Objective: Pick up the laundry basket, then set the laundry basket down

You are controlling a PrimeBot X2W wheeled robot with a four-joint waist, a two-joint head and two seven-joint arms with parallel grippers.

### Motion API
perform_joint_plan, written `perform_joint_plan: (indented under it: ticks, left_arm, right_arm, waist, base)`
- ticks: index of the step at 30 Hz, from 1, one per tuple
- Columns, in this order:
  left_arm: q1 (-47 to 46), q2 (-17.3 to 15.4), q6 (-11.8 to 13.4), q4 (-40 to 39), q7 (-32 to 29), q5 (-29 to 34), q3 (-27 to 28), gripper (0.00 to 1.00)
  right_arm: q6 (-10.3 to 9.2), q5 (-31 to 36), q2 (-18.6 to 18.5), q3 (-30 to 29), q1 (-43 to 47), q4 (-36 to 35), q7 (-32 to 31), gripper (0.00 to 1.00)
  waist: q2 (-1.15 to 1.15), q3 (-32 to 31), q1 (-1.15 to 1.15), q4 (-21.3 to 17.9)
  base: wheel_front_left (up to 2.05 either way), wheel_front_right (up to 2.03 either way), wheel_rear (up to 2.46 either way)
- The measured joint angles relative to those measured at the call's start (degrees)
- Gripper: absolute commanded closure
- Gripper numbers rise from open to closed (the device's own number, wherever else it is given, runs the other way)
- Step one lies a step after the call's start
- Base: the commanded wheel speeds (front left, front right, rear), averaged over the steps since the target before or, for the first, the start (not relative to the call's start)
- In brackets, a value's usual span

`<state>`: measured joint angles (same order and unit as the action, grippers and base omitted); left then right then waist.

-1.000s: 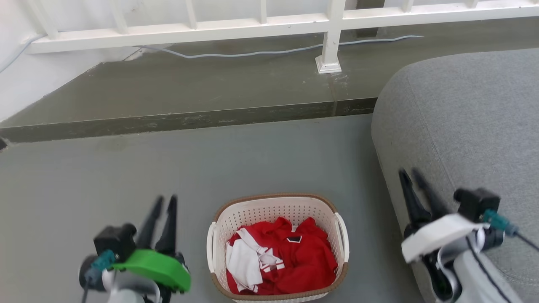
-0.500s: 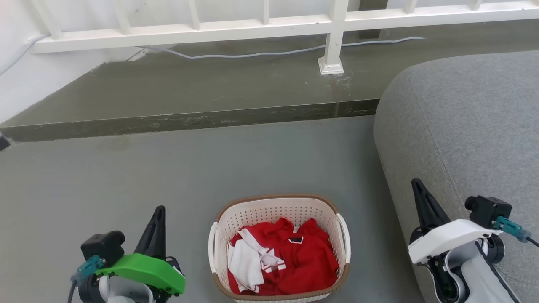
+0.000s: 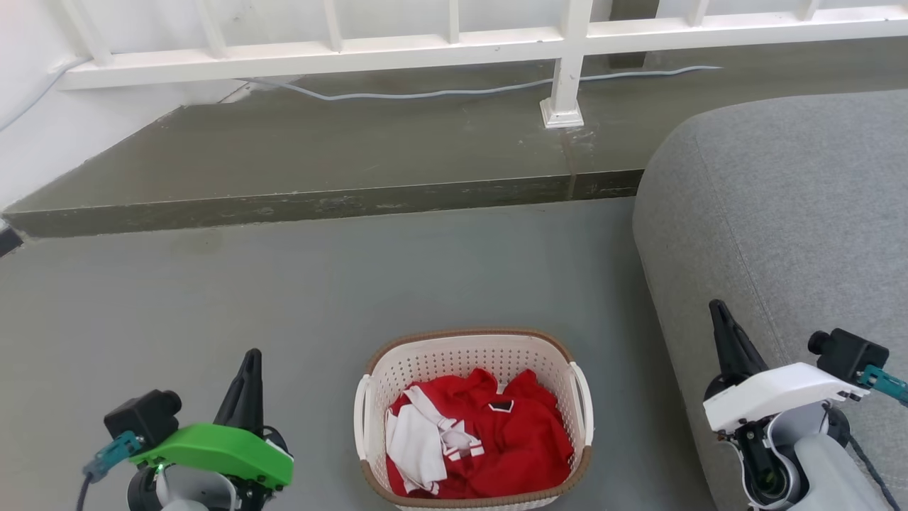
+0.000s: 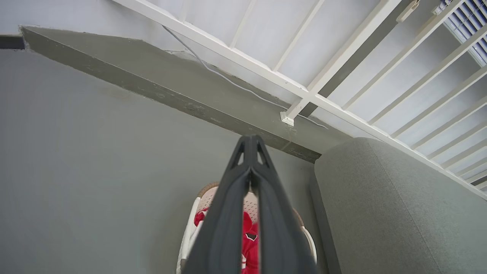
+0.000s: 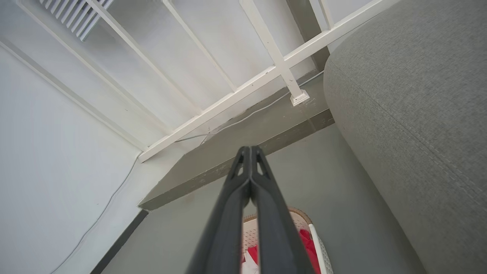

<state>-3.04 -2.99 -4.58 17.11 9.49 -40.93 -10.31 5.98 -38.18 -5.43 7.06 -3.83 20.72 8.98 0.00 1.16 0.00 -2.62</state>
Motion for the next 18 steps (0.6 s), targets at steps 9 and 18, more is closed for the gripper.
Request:
perform_joint_plan:
  ticks: [9, 18]
  left_arm:
    - [-0.01, 0.10, -0.25, -0.02, -1.94, -5.43, 1.56, 1.00]
    - [-0.01, 0.16, -0.47, -0.04, -3.60, -11.55, 3.20, 1.00]
  right_arm:
    - [0.02, -5.61, 0.25, -1.72, -0.01, -0.40, -1.80, 1.00]
    - [0.05, -11.72, 0.65, -3.44, -0.02, -0.88, -3.61, 1.00]
  waist:
    - [0.00, -0.12, 0.00, 0.29]
    - [0.00, -0.23, 0.00, 0.59]
  base:
    - [0.00, 0.00, 0.00]
    - [0.00, 0.00, 0.00]
